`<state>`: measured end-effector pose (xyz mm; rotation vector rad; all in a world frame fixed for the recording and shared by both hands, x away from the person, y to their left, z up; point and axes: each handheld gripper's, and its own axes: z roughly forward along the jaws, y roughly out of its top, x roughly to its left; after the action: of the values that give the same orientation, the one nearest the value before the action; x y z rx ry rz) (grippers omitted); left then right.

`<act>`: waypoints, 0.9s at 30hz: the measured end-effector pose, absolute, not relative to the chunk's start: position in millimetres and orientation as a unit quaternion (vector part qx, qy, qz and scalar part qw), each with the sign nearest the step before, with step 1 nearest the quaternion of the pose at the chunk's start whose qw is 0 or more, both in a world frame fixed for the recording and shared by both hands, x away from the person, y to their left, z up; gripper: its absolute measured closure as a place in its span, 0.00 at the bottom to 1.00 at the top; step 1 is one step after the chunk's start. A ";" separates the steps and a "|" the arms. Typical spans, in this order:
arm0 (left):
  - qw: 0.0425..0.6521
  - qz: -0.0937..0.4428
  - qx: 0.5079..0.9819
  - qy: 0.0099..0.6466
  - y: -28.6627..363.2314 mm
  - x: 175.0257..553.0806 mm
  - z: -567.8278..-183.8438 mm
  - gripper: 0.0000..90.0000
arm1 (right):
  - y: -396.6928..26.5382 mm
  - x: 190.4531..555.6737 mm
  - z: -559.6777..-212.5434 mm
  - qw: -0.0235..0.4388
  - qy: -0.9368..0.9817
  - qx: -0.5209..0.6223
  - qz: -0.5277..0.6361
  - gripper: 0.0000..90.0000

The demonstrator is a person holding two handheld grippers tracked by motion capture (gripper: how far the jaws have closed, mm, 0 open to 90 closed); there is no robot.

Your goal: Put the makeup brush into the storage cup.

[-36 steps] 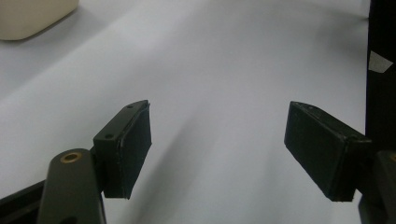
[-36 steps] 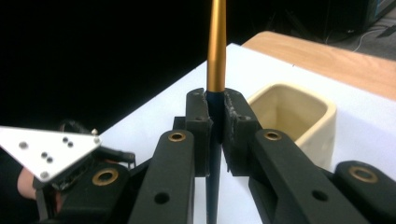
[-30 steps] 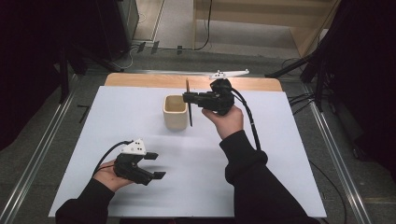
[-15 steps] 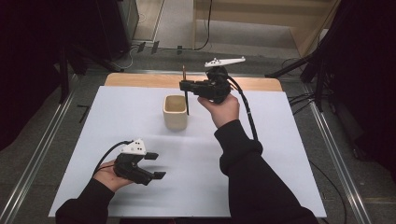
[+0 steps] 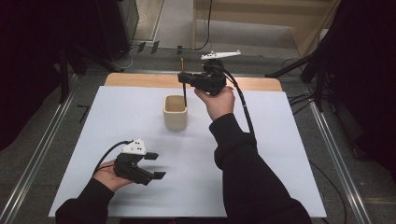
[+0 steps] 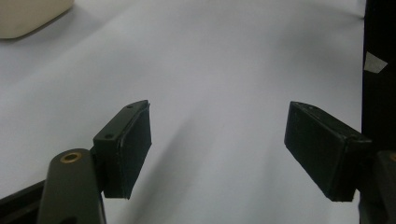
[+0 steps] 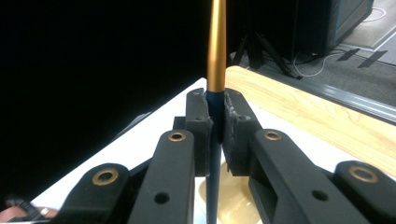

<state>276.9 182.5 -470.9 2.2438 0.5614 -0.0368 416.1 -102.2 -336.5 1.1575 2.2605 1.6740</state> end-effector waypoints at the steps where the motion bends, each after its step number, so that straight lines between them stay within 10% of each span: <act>1: 0.402 -0.015 0.888 0.222 182.5 276.9 -470.9 0.26 | -101.9 417.2 -337.2 0.051 0.741 0.383 0.550 0.92; 27: 0.402 -0.018 0.889 0.216 180.9 277.1 -471.8 0.26 | -90.5 445.0 -370.2 0.059 0.721 0.404 0.560 0.92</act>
<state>277.1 180.9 -471.8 2.2479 0.5468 -0.0464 445.0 -90.5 -370.2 1.2225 2.1840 1.6954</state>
